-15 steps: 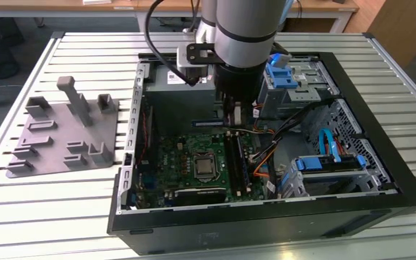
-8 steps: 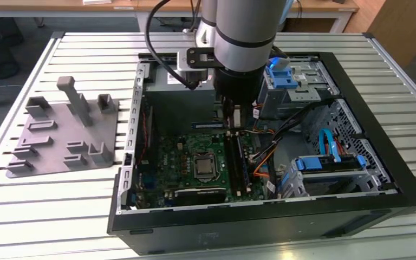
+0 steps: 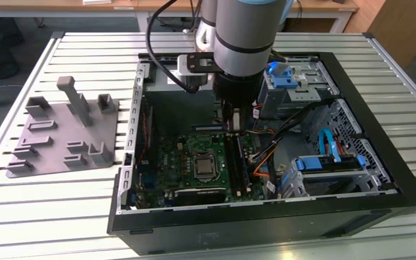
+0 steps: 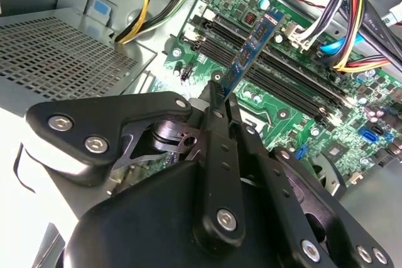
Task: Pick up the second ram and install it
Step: 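Pick up the second ram and move it above second insertion slot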
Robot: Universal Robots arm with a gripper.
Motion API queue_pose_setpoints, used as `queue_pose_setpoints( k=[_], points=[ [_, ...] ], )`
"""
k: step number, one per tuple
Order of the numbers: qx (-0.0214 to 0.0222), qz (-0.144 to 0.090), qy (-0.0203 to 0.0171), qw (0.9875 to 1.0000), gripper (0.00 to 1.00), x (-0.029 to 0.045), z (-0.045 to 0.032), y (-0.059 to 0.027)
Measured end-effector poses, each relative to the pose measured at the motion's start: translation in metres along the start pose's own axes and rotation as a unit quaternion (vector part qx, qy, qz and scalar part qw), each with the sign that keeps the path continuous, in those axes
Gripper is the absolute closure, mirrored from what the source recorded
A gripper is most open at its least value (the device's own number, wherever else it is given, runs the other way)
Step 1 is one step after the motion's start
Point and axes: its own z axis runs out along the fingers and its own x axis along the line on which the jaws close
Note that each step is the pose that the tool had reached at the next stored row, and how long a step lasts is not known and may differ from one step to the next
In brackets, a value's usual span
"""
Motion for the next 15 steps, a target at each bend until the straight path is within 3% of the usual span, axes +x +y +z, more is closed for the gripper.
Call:
queue_pose_setpoints(
  k=[7,10,13,15],
  points=[
    [0.0000,0.000,0.0002,1.0000,0.86,0.0009,0.0100,0.0007],
    [0.0001,0.000,0.0031,1.0000,0.86,0.0013,0.0111,0.0022],
    [0.0008,0.000,0.0049,1.0000,0.86,0.0054,0.0108,0.0026],
    [0.0009,0.000,0.0048,1.0000,0.86,0.0123,0.0102,0.0026]
  ],
)
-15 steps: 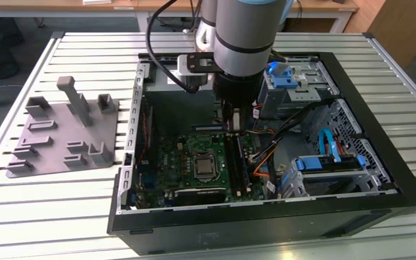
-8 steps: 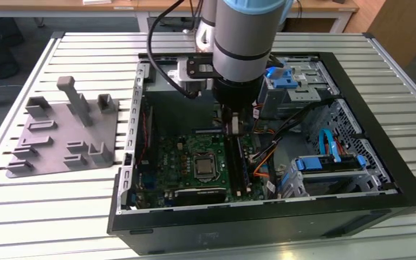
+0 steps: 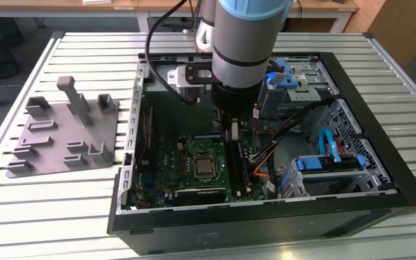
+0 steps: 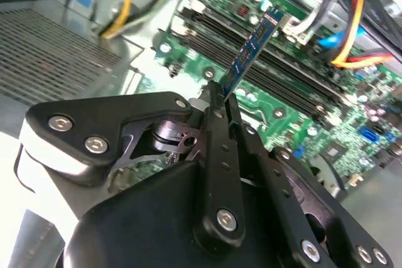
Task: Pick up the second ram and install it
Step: 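Pick up the second ram and move it above second insertion slot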
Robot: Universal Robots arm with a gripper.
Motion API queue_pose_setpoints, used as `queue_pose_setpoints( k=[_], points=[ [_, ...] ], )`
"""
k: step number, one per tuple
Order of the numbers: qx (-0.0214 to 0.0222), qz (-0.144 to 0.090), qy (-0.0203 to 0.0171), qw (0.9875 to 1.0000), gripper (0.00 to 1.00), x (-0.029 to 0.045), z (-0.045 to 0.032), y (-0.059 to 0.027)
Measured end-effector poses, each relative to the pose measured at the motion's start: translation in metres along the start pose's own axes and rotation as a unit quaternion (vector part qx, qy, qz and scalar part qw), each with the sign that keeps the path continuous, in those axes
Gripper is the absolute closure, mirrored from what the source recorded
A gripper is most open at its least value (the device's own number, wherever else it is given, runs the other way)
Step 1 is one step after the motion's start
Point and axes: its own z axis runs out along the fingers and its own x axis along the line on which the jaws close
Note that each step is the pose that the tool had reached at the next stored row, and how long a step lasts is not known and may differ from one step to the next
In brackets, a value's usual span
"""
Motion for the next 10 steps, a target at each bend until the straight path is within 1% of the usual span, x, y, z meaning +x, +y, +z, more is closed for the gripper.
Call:
queue_pose_setpoints(
  k=[3,5,7,10],
  points=[
    [0.0001,0.000,0.0000,1.0000,0.86,0.0107,-0.0009,0.0006],
    [0.0002,0.000,0.0001,1.0000,0.86,0.0159,-0.0014,0.0016],
    [0.0002,0.000,0.0001,1.0000,0.86,0.0177,-0.0016,0.0022],
    [0.0002,0.000,0.0001,1.0000,0.86,0.0178,-0.0016,0.0021]
  ],
)
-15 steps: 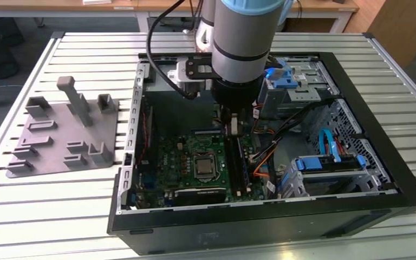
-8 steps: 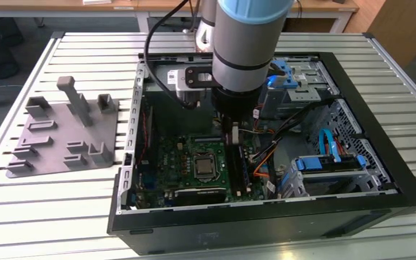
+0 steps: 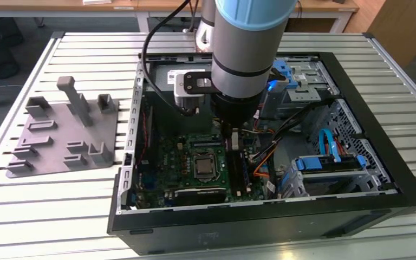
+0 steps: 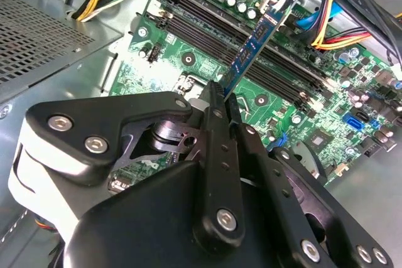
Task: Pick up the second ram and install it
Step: 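Pick up the second ram and move it above second insertion slot, then insert the second ram into the second slot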
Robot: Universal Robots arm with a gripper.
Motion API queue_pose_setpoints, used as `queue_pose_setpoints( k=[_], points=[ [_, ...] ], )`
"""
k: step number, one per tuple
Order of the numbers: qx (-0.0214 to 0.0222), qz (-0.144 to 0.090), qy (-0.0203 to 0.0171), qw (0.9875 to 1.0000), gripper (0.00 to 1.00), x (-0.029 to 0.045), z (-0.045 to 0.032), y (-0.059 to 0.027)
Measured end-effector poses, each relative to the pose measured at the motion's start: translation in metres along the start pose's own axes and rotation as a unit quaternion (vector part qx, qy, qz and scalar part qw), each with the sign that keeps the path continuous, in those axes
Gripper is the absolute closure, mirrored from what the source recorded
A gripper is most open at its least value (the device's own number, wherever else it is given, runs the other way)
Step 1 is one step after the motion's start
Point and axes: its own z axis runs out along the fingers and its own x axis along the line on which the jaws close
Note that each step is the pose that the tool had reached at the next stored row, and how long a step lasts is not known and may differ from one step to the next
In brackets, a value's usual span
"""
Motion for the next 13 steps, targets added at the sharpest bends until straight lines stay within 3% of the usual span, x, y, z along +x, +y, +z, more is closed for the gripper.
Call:
queue_pose_setpoints(
  k=[13],
  points=[
    [0.0004,0.004,0.0000,1.0000,0.86,0.0001,0.0000,-0.0001]
  ],
)
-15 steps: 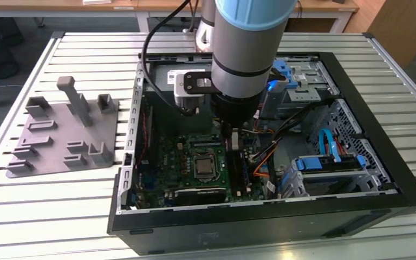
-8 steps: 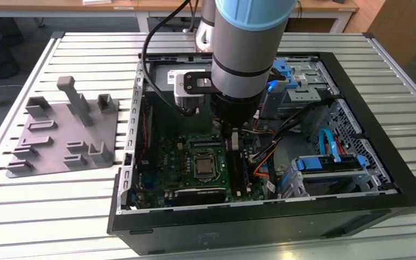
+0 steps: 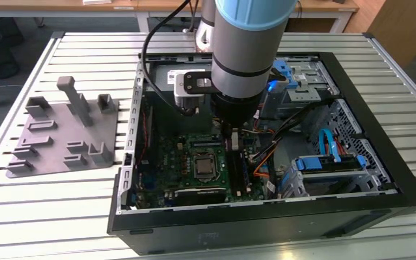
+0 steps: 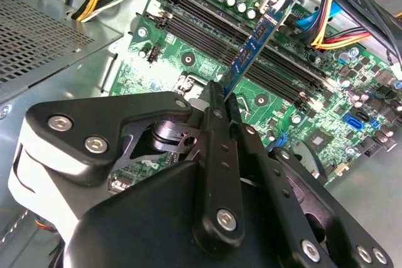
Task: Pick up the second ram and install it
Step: 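Insert the second ram into the second slot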
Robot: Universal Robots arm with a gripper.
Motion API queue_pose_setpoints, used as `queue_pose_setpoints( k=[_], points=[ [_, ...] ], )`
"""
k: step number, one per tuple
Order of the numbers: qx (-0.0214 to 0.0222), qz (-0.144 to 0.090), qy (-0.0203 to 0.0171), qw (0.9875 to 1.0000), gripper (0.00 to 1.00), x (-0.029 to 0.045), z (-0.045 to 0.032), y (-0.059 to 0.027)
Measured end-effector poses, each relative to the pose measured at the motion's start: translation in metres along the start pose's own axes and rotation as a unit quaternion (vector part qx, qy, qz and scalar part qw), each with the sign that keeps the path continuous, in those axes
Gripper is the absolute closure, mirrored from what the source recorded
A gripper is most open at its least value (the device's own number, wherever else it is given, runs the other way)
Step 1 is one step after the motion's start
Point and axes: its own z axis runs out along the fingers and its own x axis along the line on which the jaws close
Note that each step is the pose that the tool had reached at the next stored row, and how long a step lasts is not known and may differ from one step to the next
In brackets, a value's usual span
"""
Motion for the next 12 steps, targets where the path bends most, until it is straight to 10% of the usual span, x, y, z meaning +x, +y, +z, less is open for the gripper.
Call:
queue_pose_setpoints(
  k=[12],
  points=[
    [0.0064,0.079,0.0006,0.9969,0.86,0.0000,0.0001,0.0000]
  ],
)
